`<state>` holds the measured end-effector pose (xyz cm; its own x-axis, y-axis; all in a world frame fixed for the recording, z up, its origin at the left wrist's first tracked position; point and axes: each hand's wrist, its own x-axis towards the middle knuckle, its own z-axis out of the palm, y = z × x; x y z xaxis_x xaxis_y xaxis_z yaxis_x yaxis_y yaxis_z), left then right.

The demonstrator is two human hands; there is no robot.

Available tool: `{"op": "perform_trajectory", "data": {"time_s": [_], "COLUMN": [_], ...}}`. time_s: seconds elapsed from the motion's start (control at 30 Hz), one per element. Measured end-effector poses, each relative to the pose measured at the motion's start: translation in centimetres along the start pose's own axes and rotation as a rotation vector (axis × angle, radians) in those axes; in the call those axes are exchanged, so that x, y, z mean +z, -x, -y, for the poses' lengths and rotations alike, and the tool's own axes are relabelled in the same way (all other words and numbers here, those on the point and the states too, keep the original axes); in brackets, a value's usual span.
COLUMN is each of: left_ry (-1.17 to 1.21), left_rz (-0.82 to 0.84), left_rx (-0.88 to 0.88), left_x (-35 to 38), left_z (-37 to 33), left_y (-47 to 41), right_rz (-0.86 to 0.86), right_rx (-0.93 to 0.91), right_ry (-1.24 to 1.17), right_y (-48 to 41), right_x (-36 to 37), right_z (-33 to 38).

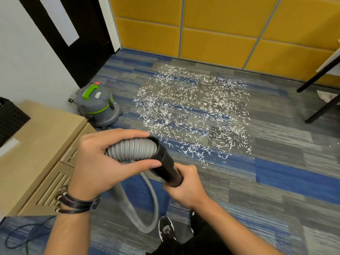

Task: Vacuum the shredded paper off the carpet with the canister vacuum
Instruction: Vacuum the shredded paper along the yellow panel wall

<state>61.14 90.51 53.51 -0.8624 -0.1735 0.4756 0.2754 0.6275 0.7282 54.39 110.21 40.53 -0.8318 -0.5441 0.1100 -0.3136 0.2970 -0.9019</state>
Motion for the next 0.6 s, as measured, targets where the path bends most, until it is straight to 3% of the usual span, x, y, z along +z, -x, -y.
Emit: {"op": "perform_trajectory", "data": {"time_s": [0.2,0.43,0.6], "left_ry": [-0.045,-0.05,0.011], "left_rz": [-0.033,0.073,0.064], "left_rx": [0.048,0.016,-0.025], "left_x": [0.5,3.6,4.8], "left_z": [-1.2,0.2,1.4], "left_y": [-1.2,-1.4,-1.4], "right_rz": [0.054,0.067,0.096], "right_rx": [-0.053,-0.016,-0.011], "right_ry": [-0.015,0.029,0.052], "right_y": [-1.4,-2.2,-1.5], "right_x": [-2.3,-3.5,-4.8], "right_z": [-0.1,-3.6,-5.1]}}
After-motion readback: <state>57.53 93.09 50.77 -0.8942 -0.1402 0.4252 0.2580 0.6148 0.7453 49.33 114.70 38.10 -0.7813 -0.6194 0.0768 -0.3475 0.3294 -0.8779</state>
